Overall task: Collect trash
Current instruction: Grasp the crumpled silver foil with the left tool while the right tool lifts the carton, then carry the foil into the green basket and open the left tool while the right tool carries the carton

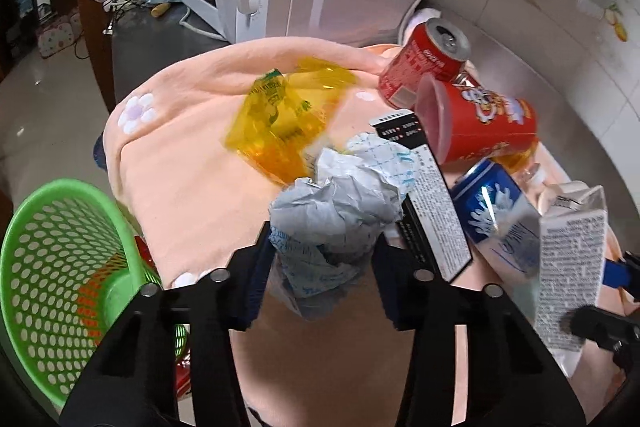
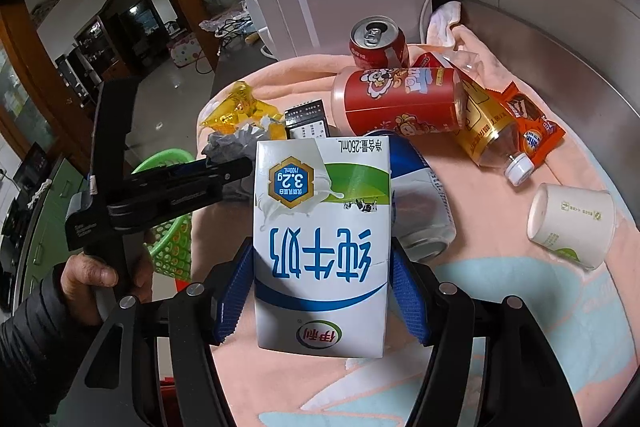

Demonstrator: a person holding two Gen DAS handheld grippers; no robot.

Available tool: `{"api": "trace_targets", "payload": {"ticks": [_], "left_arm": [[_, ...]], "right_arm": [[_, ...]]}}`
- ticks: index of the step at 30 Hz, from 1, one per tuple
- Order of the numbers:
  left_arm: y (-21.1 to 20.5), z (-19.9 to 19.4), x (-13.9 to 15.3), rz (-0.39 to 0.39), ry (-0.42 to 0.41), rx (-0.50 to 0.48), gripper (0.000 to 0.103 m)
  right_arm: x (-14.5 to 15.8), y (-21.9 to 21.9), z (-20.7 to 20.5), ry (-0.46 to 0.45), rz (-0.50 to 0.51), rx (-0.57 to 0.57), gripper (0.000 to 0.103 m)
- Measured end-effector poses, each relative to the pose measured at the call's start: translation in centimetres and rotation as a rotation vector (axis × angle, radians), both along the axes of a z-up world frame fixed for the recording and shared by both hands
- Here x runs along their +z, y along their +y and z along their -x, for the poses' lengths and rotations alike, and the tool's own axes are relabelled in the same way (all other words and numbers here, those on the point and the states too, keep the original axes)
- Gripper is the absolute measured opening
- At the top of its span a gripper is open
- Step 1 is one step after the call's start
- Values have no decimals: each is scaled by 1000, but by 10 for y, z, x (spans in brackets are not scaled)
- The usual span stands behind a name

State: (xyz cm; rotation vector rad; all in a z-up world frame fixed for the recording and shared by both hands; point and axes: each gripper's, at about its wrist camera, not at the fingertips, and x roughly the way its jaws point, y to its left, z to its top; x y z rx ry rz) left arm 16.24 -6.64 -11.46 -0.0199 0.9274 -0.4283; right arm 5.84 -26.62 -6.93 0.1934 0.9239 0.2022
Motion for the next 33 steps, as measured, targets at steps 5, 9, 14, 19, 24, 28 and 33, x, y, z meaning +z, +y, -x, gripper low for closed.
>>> {"api": "trace_targets", "payload": {"ticks": [5, 9, 14, 19, 24, 28, 33], "left_arm": [[12, 18, 13, 36, -15, -11, 43], [33, 34, 29, 54, -36, 21, 43], [69, 49, 46, 62, -65, 102, 43], [113, 62, 55, 48, -83, 213, 43], [159, 66, 41, 16, -41, 339, 44], [186, 66, 24, -15, -2, 414, 44], [216, 64, 4, -28, 48, 486, 47]], "right_arm": [[4, 4, 2, -11, -2, 16, 62], [7, 12, 1, -18, -14, 36, 62], [11, 27, -5, -29, -23, 78, 62], [17, 50, -13, -43, -34, 137, 62], [23, 79, -24, -55, -32, 209, 62], [22, 101, -32, -47, -35, 256, 62], [17, 124, -44, -25, -41, 303, 62]]}}
